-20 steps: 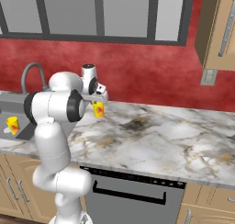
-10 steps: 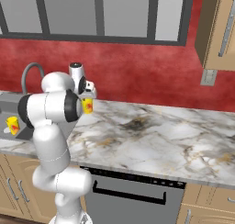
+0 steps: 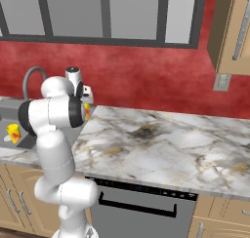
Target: Place the cup in the left basin and the cup in the right basin of the sink.
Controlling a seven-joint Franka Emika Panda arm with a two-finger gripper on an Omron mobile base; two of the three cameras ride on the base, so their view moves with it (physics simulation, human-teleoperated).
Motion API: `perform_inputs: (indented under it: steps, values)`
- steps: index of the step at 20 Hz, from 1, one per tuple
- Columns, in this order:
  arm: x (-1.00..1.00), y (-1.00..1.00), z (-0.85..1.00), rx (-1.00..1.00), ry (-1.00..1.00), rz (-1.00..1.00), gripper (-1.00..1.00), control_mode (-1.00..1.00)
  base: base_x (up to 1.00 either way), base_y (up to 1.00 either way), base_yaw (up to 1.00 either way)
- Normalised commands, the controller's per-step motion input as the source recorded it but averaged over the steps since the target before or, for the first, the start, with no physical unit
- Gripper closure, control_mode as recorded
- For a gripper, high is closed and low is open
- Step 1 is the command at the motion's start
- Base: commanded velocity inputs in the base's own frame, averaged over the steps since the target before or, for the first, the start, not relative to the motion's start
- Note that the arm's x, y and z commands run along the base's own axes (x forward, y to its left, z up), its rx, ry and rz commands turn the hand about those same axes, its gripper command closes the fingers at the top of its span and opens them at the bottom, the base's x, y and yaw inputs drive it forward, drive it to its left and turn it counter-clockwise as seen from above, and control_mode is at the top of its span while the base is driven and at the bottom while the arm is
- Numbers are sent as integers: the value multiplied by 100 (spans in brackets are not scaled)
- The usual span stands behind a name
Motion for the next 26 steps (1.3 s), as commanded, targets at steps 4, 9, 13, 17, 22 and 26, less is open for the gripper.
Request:
perform_inputs:
  steps: [4,9,13,17,22,26]
  values:
    - [-10,38,0,0,-5,17,100,-100,0,0,0]
    - [-13,29,-2,0,-4,14,100,-100,0,0,0]
    - [-8,23,-20,-2,0,10,100,-100,0,0,0]
    - [-8,23,-26,-4,0,6,100,-100,0,0,0]
    - [-10,20,-26,-4,0,2,100,-100,0,0,0]
    - [-1,13,-33,-3,0,0,100,-100,0,0,0]
